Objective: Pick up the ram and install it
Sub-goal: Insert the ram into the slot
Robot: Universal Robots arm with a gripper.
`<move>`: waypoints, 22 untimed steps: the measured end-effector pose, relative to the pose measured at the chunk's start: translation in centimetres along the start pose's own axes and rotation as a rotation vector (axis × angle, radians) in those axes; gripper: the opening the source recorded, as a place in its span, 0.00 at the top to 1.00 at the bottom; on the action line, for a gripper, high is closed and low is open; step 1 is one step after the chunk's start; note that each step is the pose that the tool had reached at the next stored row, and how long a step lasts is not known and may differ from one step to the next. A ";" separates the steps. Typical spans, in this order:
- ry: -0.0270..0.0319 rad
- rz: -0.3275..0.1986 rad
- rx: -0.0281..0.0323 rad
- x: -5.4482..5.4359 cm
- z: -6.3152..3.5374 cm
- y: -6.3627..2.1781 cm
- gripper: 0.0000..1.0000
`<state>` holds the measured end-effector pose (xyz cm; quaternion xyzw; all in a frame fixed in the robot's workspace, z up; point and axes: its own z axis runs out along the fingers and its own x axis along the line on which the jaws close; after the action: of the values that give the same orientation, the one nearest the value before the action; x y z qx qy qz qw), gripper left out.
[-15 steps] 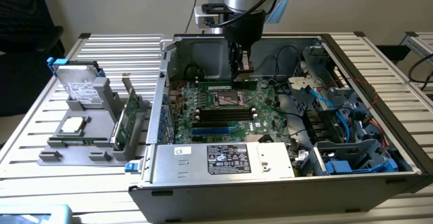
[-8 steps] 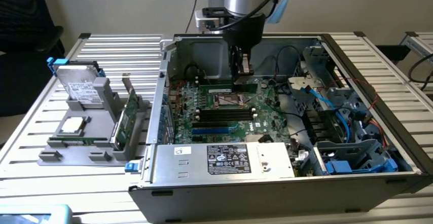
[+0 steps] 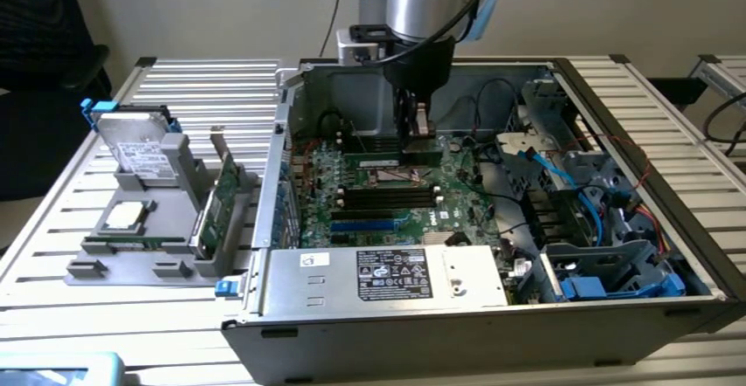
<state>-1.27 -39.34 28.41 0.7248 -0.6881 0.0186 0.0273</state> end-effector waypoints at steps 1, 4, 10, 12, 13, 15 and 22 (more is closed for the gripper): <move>0.0002 0.000 0.0000 0.0 0.06 0.00 0.86; 0.0002 0.000 0.0000 0.0 0.21 0.00 0.86; 0.0005 0.000 0.0000 0.0 0.79 -0.01 0.86; 0.0004 0.000 0.0000 0.0 0.99 -0.01 0.86; 0.0003 0.000 0.0001 0.0 1.05 -0.01 0.86; 0.0005 0.000 0.0000 0.0 1.12 -0.01 0.86; 0.0005 0.000 -0.0001 0.2 1.50 -0.01 0.86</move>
<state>-1.27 -39.67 26.93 0.7248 -0.6881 0.0187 0.0275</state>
